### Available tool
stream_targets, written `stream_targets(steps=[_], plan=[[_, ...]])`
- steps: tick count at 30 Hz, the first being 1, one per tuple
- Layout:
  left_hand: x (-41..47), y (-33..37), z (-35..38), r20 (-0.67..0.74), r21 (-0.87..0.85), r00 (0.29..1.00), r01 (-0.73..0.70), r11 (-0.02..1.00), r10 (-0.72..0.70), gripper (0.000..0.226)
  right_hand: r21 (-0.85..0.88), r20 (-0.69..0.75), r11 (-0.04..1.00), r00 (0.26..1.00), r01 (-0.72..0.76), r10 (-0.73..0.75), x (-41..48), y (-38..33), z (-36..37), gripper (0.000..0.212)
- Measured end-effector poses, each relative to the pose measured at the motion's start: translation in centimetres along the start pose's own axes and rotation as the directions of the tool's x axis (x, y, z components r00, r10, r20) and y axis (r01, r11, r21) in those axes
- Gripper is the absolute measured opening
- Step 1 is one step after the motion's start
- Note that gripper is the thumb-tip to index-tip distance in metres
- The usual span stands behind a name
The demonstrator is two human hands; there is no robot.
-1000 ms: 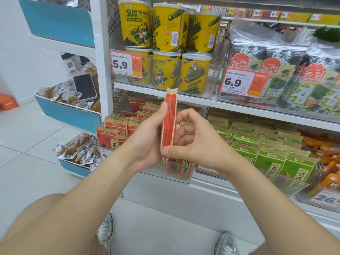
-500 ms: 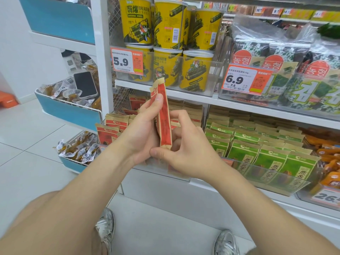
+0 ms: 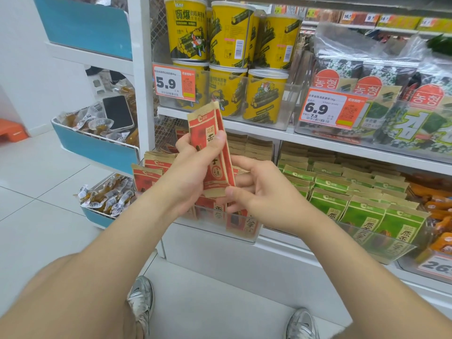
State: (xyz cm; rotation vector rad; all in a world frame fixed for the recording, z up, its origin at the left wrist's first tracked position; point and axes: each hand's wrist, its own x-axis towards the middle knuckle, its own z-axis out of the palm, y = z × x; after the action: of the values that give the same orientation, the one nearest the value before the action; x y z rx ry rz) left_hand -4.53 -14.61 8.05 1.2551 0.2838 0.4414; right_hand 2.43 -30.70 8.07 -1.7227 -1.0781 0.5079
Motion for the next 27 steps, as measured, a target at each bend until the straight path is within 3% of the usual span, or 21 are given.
stream_targets(steps=[3,6,9,13,16,18,21,23,25,27], plan=[[-0.3,-0.1,0.0,-0.043,0.123,0.997,-0.064,0.990,0.070,0.064,-0.009,0.033,0.998,0.997,-0.066,0.066,0.2,0.4,-0.4,0.044],[-0.6,0.4,0.0,-0.119,0.088,0.990,-0.065,0.994,0.076,0.046,-0.083,0.078,0.988,0.988,-0.127,0.134,0.2,0.7,-0.8,0.034],[-0.7,0.6,-0.2,-0.076,0.098,0.994,-0.073,0.992,0.081,0.034,-0.124,-0.003,0.986,0.994,-0.112,0.113,0.1,0.7,-0.6,0.019],[-1.1,0.8,0.1,-0.016,0.166,0.996,-0.082,0.983,0.086,0.030,-0.152,-0.180,0.983,0.980,-0.107,0.079,0.6,1.0,-0.3,0.030],[-1.0,0.8,0.2,-0.090,0.177,0.991,-0.079,0.981,0.096,0.037,-0.265,-0.105,0.958,0.991,-0.108,0.083,0.7,1.8,-0.6,0.053],[-1.0,0.9,0.2,-0.123,0.181,0.987,-0.083,0.980,0.106,0.042,-0.273,-0.055,0.957,0.995,-0.095,0.083,0.6,1.9,-0.6,0.054],[-1.2,1.1,0.2,-0.141,0.209,0.979,-0.115,0.971,0.147,0.044,-0.156,-0.050,0.984,0.996,-0.086,0.080,0.4,1.5,-0.4,0.035],[-1.4,1.2,0.1,-0.101,0.266,0.976,-0.161,0.950,0.193,0.043,0.032,-0.160,0.999,0.986,-0.033,0.038,0.4,0.5,0.1,0.025],[-1.7,1.0,0.3,-0.035,0.312,0.971,-0.214,0.926,0.237,0.039,0.180,-0.340,0.983,0.940,0.039,0.025,0.5,-0.3,0.2,0.027],[-2.2,0.7,1.0,-0.055,0.280,0.965,-0.232,0.931,0.257,0.039,0.219,-0.446,0.974,0.894,0.066,0.040,0.8,-0.5,0.0,0.039]])
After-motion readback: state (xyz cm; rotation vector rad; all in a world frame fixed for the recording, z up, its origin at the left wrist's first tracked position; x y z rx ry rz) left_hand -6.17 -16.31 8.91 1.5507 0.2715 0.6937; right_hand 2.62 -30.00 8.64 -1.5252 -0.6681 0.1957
